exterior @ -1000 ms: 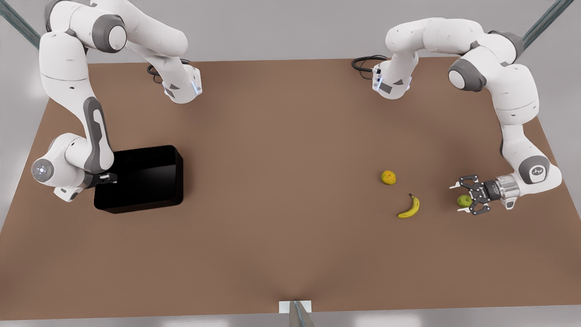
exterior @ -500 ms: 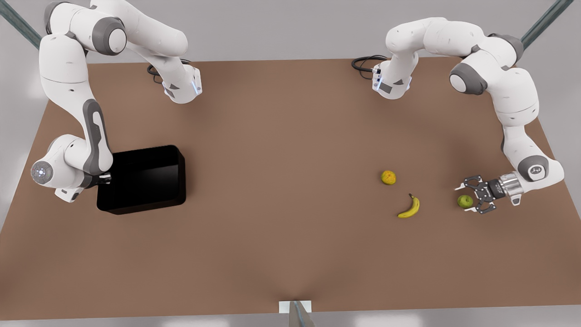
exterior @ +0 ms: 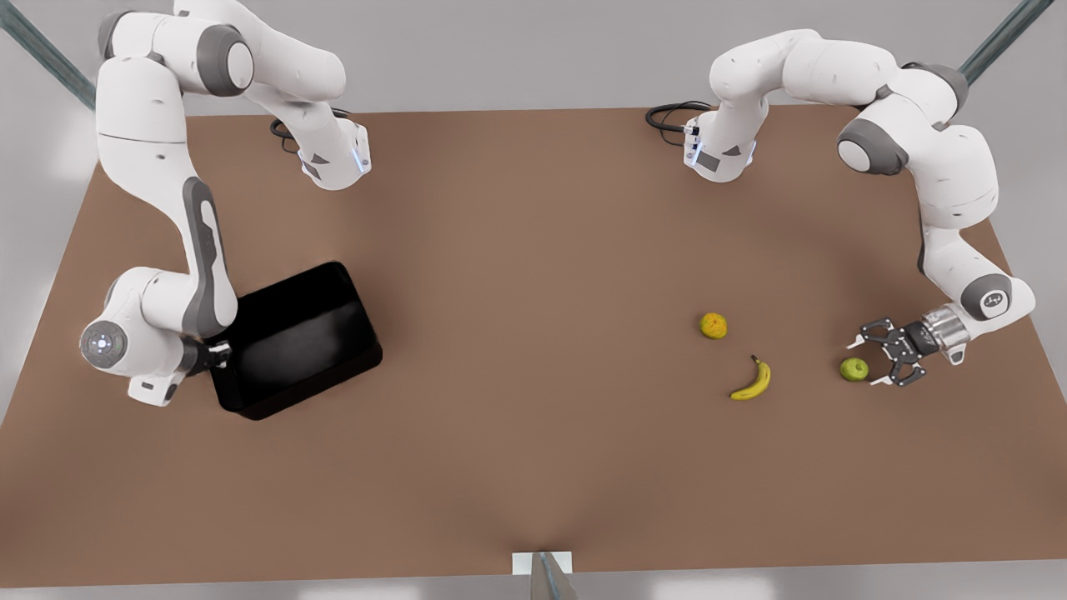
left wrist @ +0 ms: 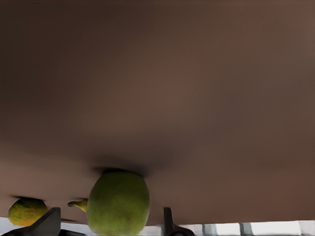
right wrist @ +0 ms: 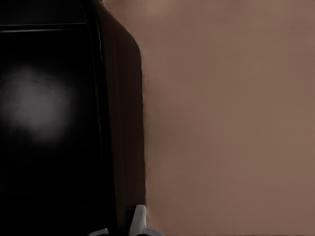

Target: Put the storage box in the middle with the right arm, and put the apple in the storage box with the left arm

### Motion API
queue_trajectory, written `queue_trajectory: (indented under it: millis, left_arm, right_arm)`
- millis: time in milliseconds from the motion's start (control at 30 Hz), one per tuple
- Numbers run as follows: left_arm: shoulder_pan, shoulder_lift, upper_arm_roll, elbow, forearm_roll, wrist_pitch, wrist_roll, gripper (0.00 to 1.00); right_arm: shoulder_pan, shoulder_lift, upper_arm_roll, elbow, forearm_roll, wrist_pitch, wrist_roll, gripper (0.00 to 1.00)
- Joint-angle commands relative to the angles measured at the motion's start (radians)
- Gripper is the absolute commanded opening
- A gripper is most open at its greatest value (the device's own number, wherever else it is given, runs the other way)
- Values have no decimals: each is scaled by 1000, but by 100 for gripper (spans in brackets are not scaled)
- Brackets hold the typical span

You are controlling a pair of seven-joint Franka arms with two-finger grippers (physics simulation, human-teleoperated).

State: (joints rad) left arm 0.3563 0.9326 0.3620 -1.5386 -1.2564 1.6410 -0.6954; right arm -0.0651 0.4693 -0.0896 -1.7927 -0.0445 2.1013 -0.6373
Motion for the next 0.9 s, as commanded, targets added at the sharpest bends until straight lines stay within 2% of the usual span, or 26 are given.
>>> queue_trajectory:
  millis: [0,133,233,267,300,367,433,467,500,600,733,867]
  left_arm:
    - [0,2,-5,0,-31,2,1,100]
    - [1,5,-55,0,-29,14,-3,100]
    - [9,22,-63,-2,-29,55,-1,100]
    - [15,31,-63,-2,-29,57,-1,100]
    - [15,31,-63,0,-29,56,-3,100]
    - [15,29,-63,2,-28,56,-1,100]
    - [15,28,-64,3,-29,46,-3,88]
    - [15,26,-63,3,-29,40,-3,59]
    - [15,23,-64,3,-29,40,-4,38]
    - [15,23,-64,2,-29,39,-4,26]
    - [15,19,-64,11,-29,19,-15,24]
    - [15,-3,-60,69,-29,-4,-61,21]
  right_arm:
    - [4,0,25,9,-2,0,7,21]
    - [94,38,157,105,58,8,11,21]
    - [197,135,186,229,109,16,11,21]
    - [205,175,234,277,109,20,16,21]
    - [238,213,241,341,109,23,16,21]
    - [255,250,272,363,110,79,13,21]
    - [265,258,281,365,136,95,13,21]
    - [265,259,294,368,138,97,15,22]
    - [265,265,294,365,140,127,15,100]
    - [265,265,294,363,138,158,8,100]
    - [265,259,294,380,138,135,8,100]
    - [246,238,283,443,138,-35,7,100]
